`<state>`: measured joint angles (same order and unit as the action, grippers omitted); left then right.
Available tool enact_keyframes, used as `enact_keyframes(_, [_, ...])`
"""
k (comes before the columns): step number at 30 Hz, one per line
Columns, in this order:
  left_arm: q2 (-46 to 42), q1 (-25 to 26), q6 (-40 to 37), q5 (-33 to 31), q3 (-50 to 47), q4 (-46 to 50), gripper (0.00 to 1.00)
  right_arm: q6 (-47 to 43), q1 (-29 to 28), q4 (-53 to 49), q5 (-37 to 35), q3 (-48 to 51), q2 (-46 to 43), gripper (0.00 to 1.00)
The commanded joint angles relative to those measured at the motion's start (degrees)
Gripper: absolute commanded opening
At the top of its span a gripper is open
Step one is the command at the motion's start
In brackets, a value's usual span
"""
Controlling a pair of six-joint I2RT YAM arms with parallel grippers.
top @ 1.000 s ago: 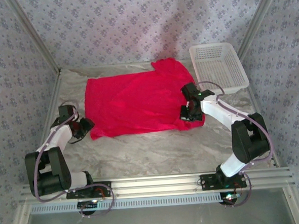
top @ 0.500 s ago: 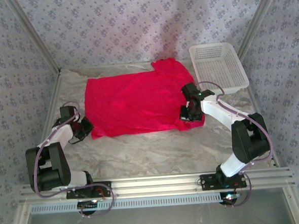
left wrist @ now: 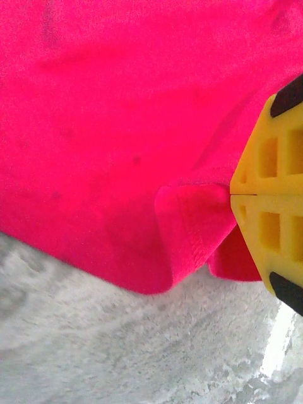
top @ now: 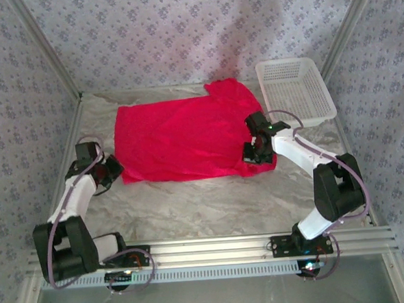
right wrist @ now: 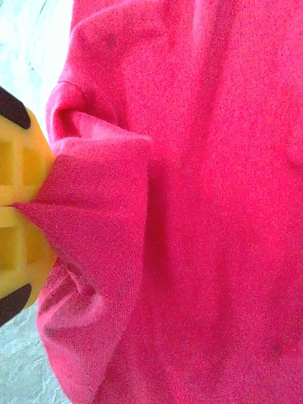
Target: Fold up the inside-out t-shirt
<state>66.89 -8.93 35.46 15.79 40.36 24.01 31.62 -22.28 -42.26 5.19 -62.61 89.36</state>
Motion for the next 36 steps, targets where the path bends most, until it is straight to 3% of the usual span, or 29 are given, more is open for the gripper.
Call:
enact_keyframes(1, [-3.9,0.4,1.3,1.9,4.0,3.2,0.0,-1.1,0.6,-1.6,1.0,-2.8,-3.9,0.0])
enact_keyframes(7, [-7.6,0.2,2.7,4.6,8.4,4.9,0.0,-1.6,2.3,-1.5,1.1,-5.2,-9.8,0.0])
enact_keyframes(12, [-8.1,-0.6,2.9,5.1,16.4,7.0,0.0,-2.4,6.8,-3.2,2.0,-13.1,-13.6,0.0])
enact_keyframes(22, [-1.1,-1.7,6.3,9.3,35.7,0.9,0.0,-0.5,12.8,-0.8,10.2,-35.6,-10.3,0.0])
enact_keyframes(29, [3.8,-7.1,10.4,13.1,53.9,-0.6,0.0,2.7,15.2,1.1,14.6,-55.3,-6.3,0.0])
enact_keyframes(36, [0.5,-14.9,12.4,15.9,65.1,0.8,0.0,3.5,15.7,1.8,19.7,-62.7,-11.4,0.0])
